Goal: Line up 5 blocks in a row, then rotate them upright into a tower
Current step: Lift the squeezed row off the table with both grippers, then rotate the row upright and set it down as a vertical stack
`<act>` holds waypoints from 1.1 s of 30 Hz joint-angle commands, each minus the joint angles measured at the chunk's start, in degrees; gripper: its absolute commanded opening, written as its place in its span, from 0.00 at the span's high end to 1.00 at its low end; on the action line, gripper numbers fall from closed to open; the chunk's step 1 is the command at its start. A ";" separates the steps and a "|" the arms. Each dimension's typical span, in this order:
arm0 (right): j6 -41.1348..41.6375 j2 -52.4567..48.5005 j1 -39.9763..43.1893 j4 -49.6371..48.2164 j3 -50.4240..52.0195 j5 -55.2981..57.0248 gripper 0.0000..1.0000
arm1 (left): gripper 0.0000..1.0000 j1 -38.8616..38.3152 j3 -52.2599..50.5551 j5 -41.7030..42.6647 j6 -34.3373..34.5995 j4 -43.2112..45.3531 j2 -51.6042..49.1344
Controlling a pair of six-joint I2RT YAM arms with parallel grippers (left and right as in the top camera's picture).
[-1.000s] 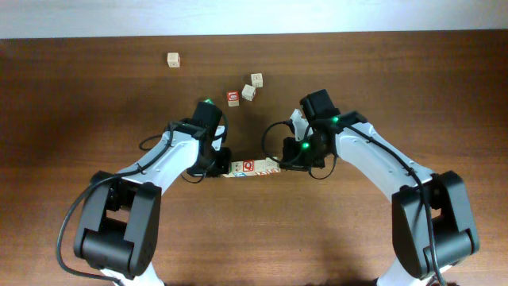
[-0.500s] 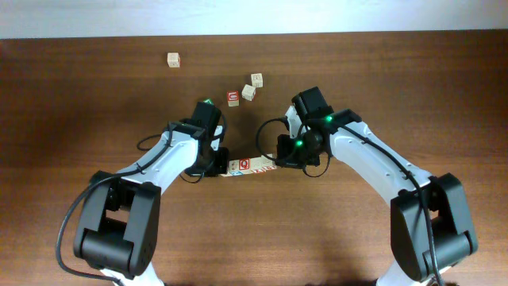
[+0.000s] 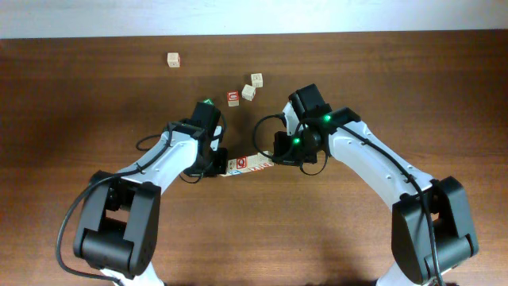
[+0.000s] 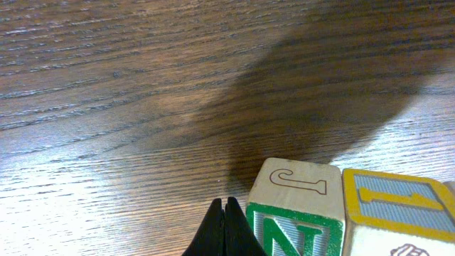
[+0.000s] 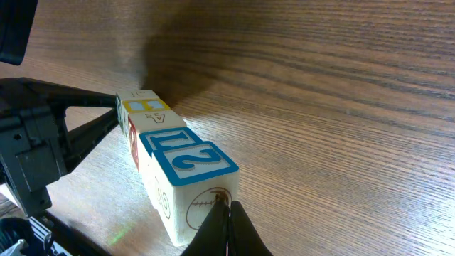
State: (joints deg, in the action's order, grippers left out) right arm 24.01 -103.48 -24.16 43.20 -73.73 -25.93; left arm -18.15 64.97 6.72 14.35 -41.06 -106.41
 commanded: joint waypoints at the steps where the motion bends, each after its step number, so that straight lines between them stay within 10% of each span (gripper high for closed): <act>1: 0.61 0.26 -4.79 -1.73 -1.25 -7.89 0.95 | 1.00 -1.95 0.00 11.76 -0.98 0.90 -0.52; 33: 4.85 0.26 -8.57 -3.48 -1.62 -6.82 0.96 | 1.00 -0.04 0.00 27.21 -0.92 1.42 -0.52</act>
State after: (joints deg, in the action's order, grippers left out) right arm 27.88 -100.14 -28.25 39.83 -76.73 -28.03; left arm -14.66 64.64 15.42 14.35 -41.01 -107.37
